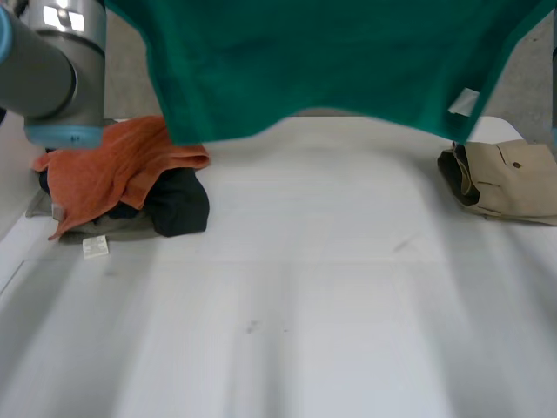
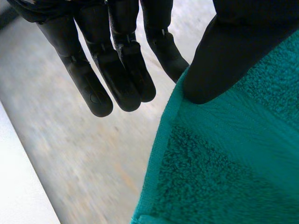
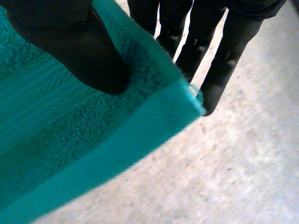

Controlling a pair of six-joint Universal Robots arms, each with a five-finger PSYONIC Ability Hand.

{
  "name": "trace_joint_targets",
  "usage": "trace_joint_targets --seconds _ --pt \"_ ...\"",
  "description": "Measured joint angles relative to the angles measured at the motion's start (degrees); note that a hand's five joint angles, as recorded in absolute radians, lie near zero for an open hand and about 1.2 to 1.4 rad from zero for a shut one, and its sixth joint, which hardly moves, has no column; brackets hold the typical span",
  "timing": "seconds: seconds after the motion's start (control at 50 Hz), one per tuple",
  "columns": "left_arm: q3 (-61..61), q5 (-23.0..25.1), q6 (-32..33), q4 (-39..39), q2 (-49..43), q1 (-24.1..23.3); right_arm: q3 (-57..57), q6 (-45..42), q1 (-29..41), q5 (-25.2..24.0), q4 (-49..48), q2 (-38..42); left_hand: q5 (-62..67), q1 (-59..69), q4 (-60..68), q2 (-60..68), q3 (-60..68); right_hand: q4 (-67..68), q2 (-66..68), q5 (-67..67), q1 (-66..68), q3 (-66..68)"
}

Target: Fold the laundry.

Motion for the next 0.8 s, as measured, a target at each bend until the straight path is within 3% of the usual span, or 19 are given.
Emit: trace_joint_targets --seconds 0.22,0.46,0.56,0.66,0.8 --pt "-20.1 0.1 -0.1 -4.6 1.6 0.4 8.2 0.0 -0.4 -2.9 6.8 3.8 0.0 0.0 0.0 0.0 0.0 0.0 0.0 0.0 0.0 0.0" --pt "-44.4 0.3 3.6 -8.8 5.1 -2.2 28.2 -1.9 -1.0 -5.2 19.4 6.1 0.0 0.0 0.0 0.0 0.0 0.0 0.0 0.1 0.0 0.0" --pt "-53.7 0.1 9.8 -14.8 12.1 -2.5 35.9 -7.4 -1.7 -5.4 29.2 0.7 0.0 0.0 0.0 0.0 0.0 0.0 0.0 0.1 0.0 0.0" --pt "-65.1 0.0 18.3 -26.9 24.7 -2.3 46.6 -21.6 -6.1 -5.3 43.7 -12.3 0.0 0.0 0.0 0.0 0.0 0.0 0.0 0.1 0.0 0.0" --pt "-72.5 0.1 23.0 -40.8 33.5 -2.4 54.0 -34.5 -10.0 -5.5 54.2 -22.7 0.0 0.0 0.0 0.0 0.0 0.0 0.0 0.1 0.0 0.0"
